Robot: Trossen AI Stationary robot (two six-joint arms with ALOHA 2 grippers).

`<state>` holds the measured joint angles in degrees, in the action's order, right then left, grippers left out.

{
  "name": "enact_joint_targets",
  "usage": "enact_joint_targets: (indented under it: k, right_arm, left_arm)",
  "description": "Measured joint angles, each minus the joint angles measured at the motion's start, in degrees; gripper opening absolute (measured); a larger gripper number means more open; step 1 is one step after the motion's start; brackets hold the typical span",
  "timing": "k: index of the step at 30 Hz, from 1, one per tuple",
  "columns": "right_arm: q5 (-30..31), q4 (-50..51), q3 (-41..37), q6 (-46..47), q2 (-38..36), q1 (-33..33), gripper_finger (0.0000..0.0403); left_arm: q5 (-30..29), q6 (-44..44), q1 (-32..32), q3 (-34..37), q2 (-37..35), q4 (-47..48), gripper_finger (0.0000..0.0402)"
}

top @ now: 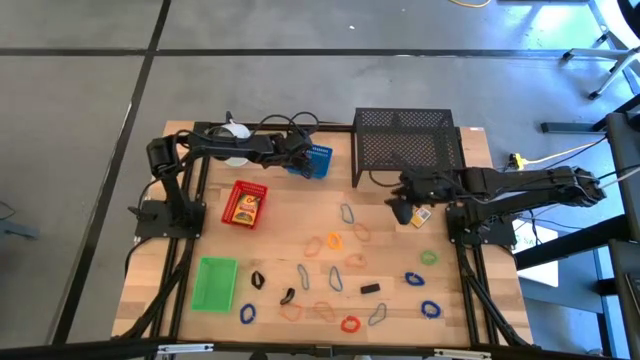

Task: Pick & Place Office Desk Supplies
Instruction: Put the orange rubber band into the blue bin, then put the blue spring keychain into the green bin

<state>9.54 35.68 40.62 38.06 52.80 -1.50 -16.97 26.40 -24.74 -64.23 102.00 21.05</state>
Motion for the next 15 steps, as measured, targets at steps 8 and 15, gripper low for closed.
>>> enact_joint_targets:
  k: [8, 15]
  right_arm:
    - [-11.26, 14.85, 0.00, 15.90, 2.51, -1.58, 0.0207]
    - [-15.18, 14.32, 0.00, 15.58, 8.56, -8.94, 0.0207]
  left_arm:
    - [2.54, -0.16, 0.29, -0.02, -1.24, -0.04, 0.0141]
    - [2.13, -1.61, 0.31, -0.02, -5.44, -0.14, 0.0179]
